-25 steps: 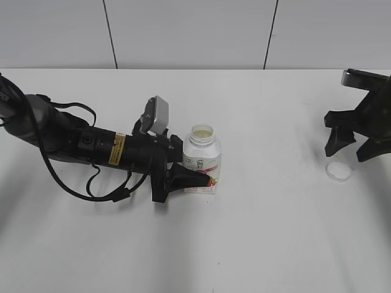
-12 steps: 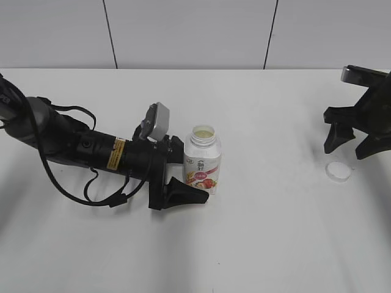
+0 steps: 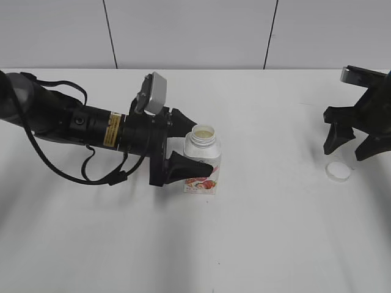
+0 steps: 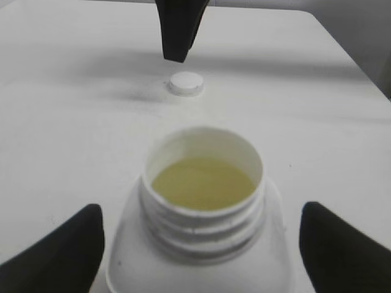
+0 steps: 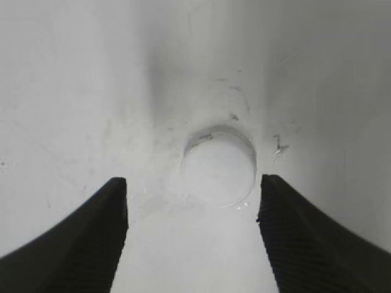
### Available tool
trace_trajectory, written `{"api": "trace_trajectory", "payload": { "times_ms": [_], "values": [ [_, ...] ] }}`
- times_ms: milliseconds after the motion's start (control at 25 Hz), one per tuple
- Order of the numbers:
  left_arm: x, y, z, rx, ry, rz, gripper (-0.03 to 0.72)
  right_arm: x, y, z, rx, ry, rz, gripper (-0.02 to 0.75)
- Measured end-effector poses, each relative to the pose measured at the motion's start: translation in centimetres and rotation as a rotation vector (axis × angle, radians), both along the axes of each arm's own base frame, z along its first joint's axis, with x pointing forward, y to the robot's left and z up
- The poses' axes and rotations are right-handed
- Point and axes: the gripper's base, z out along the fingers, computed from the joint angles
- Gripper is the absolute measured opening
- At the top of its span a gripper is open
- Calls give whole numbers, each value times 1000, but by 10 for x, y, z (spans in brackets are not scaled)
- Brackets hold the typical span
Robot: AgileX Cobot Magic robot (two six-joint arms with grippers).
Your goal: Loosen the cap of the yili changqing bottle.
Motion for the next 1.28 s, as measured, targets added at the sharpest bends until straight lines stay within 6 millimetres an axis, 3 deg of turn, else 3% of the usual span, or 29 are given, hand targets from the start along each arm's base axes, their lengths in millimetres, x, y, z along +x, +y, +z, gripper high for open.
{"api": "trace_trajectory", "payload": {
  "times_ms": [560, 800, 1080, 1280],
  "values": [
    [-3, 4, 97, -26, -68, 113, 589, 17, 4, 52, 41, 6, 55, 529],
    [0, 19, 116, 184, -127, 267, 589, 21, 5, 67, 49, 10, 74, 529],
    [20, 51, 146, 303, -259, 652, 589, 22, 6, 80, 59, 27, 94, 529],
    [40, 87, 155, 437, -404, 1072, 588, 22, 6, 82, 61, 33, 114, 529]
  ]
}}
